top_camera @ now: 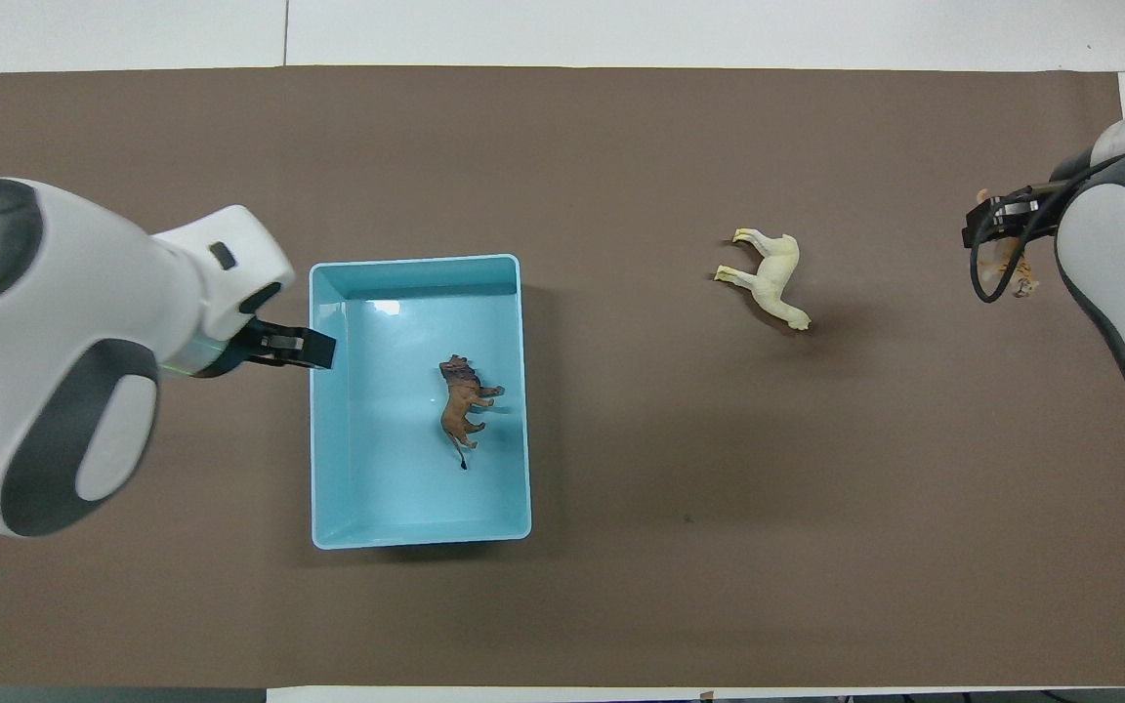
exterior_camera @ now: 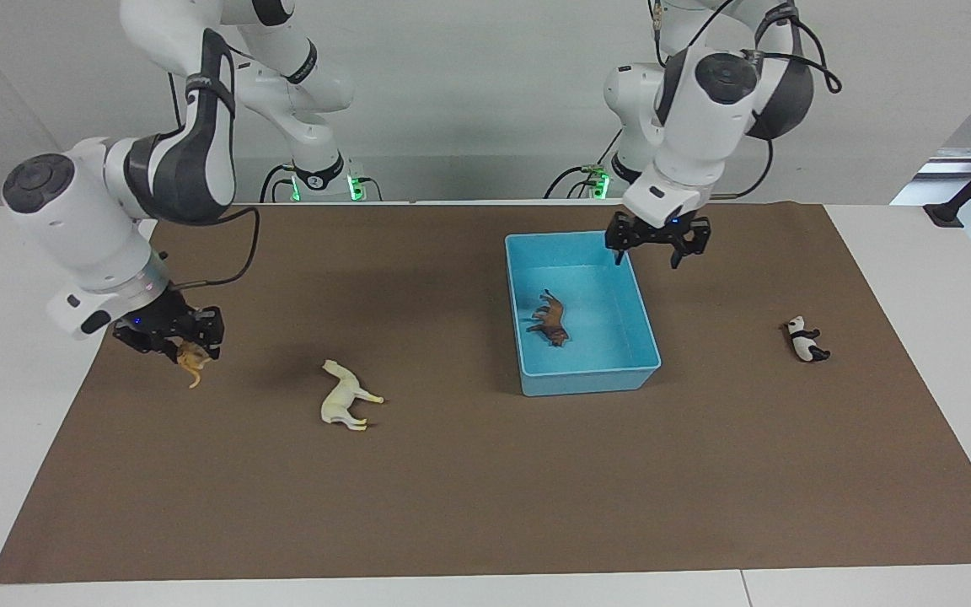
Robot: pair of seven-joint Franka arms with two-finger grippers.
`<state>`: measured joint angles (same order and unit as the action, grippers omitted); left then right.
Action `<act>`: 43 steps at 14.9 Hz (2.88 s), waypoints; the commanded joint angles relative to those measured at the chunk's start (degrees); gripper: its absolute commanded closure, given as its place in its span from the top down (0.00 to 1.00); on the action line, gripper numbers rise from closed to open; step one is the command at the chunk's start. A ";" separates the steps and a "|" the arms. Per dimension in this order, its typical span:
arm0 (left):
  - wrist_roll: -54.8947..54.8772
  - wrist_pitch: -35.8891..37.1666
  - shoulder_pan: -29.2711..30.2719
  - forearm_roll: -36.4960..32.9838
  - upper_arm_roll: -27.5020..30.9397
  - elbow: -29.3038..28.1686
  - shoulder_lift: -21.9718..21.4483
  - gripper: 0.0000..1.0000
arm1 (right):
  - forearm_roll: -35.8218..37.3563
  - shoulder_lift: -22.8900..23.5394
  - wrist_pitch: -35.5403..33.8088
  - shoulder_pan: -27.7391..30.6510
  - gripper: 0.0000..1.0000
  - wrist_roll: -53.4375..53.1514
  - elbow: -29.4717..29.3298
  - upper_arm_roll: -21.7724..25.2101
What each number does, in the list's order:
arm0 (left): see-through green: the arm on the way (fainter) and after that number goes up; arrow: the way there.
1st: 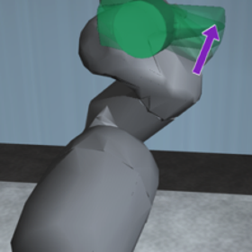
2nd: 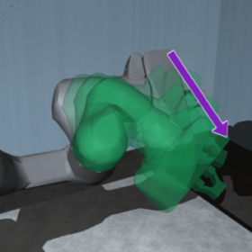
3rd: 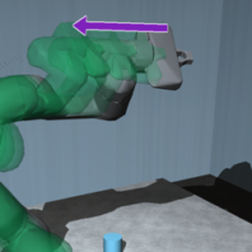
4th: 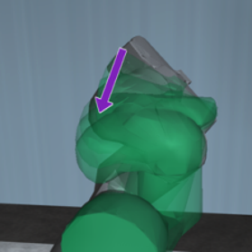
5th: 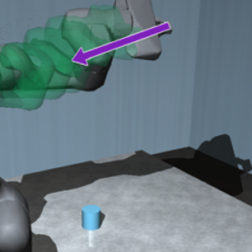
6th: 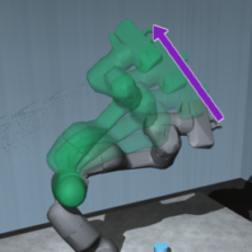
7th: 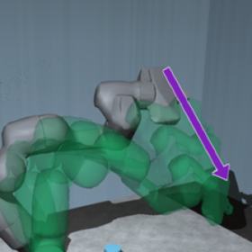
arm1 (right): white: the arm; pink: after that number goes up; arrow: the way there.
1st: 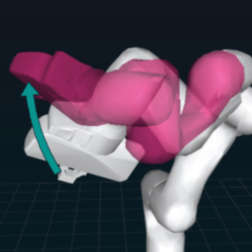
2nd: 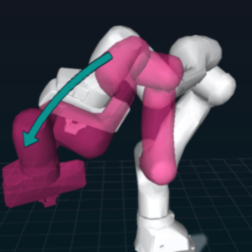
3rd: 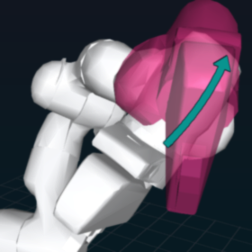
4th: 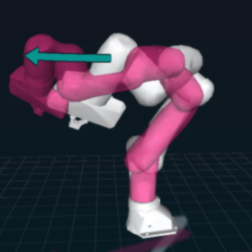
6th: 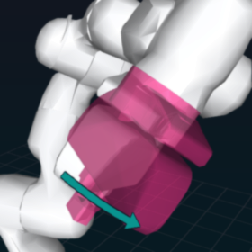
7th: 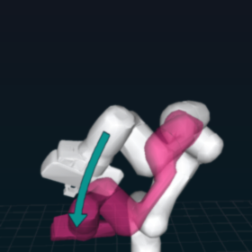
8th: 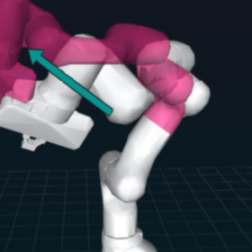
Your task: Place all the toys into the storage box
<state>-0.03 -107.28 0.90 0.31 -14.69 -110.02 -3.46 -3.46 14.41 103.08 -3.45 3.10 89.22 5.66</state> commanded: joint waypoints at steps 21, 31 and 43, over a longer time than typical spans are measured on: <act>-18.86 -22.26 27.75 -0.84 1.85 -7.14 15.58 1.00 | 2.41 16.09 1.88 -46.22 1.00 -72.97 -17.14 0.49; -19.30 -26.05 27.67 -2.33 3.88 -10.74 16.91 1.00 | 3.11 11.09 2.45 -21.79 1.00 -48.83 -5.84 1.11; -19.57 -28.68 26.70 -3.03 4.23 -12.42 16.73 0.36 | 6.27 12.04 23.73 -15.45 1.00 -38.35 10.98 1.46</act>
<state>-19.92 -134.60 28.07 -1.52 -10.61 -121.58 14.10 1.43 26.83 124.73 -19.68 -36.59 98.58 7.55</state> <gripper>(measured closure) 0.225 0.000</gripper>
